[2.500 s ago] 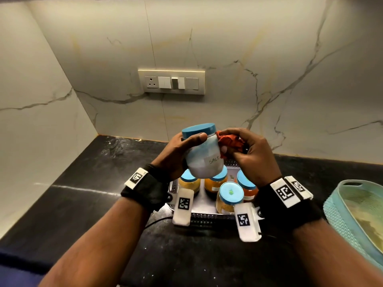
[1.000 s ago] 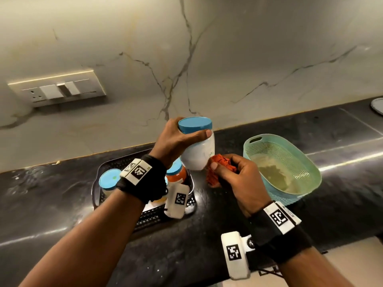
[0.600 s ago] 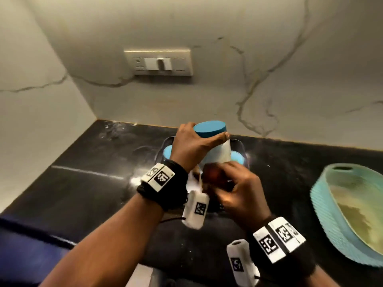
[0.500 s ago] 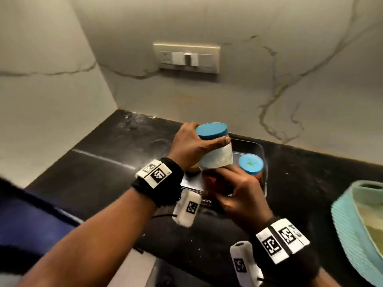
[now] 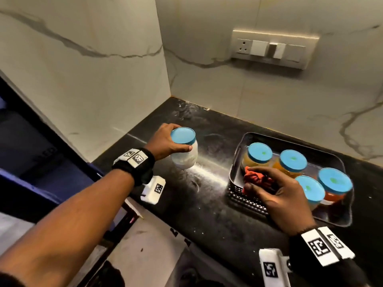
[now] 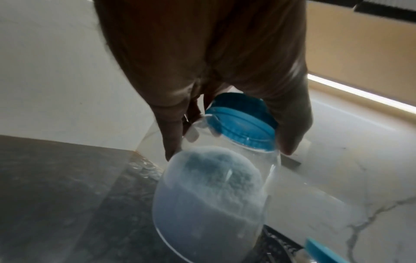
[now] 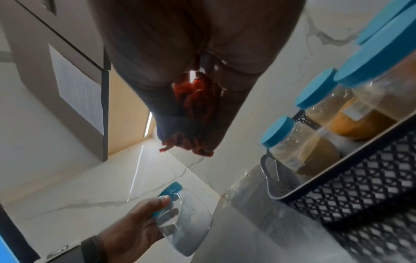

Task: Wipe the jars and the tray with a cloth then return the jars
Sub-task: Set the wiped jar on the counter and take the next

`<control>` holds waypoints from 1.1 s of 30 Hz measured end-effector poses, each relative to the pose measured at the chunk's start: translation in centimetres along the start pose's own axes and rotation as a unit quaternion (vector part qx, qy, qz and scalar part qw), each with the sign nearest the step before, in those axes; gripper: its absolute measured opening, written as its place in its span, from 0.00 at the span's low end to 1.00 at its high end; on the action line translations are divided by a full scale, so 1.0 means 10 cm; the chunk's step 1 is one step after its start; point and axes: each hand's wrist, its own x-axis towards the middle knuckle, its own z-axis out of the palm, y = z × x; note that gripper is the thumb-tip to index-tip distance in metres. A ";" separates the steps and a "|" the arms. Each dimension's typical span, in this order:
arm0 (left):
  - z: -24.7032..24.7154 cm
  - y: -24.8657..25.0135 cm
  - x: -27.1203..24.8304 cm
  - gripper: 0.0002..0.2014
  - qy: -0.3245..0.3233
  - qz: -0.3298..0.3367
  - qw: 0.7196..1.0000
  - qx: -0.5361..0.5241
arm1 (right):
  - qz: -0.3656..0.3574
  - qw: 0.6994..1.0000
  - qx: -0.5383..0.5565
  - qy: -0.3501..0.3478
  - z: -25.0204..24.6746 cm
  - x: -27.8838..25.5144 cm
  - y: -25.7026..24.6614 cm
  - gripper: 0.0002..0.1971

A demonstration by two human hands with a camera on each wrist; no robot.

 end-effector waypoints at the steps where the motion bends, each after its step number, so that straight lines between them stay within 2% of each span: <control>1: -0.02 -0.10 0.08 0.40 -0.003 -0.002 1.000 0.010 | 0.006 1.000 0.000 -0.003 0.06 0.01 -0.02 0.19; 9: -0.03 -0.75 0.61 0.40 -0.031 -0.009 0.998 0.059 | 0.074 0.997 -0.013 0.008 0.47 0.04 0.02 0.18; 13: 0.00 -0.92 0.77 0.41 -0.065 -0.015 0.993 0.095 | 0.104 0.994 0.002 0.023 0.54 0.02 0.03 0.17; 17: -0.03 -1.01 0.81 0.42 -0.077 -0.026 0.993 0.081 | 0.108 0.994 -0.001 0.030 0.57 0.06 0.04 0.17; 20: -0.09 -0.98 0.76 0.51 -0.088 -0.010 0.995 0.053 | 0.106 0.994 0.000 0.036 0.56 0.12 0.07 0.17; 22: -0.15 -0.92 0.71 0.60 -0.072 0.003 0.997 0.041 | 0.107 0.993 0.007 0.039 0.52 0.15 0.08 0.17; 23: -0.18 -0.88 0.68 0.61 -0.055 0.013 0.998 0.039 | 0.108 0.993 0.012 0.041 0.50 0.16 0.09 0.17; 25: -0.22 -0.74 0.65 0.55 -0.014 0.045 0.998 0.036 | 0.104 0.993 0.015 0.047 0.42 0.17 0.09 0.16; 29: -0.06 -0.32 0.57 0.31 0.072 0.151 0.986 0.009 | 0.130 0.984 0.092 0.081 0.19 0.16 0.23 0.14; 33: 0.45 0.08 0.42 0.19 0.117 0.165 0.975 -0.093 | 0.124 0.978 0.116 0.117 -0.15 0.15 0.32 0.12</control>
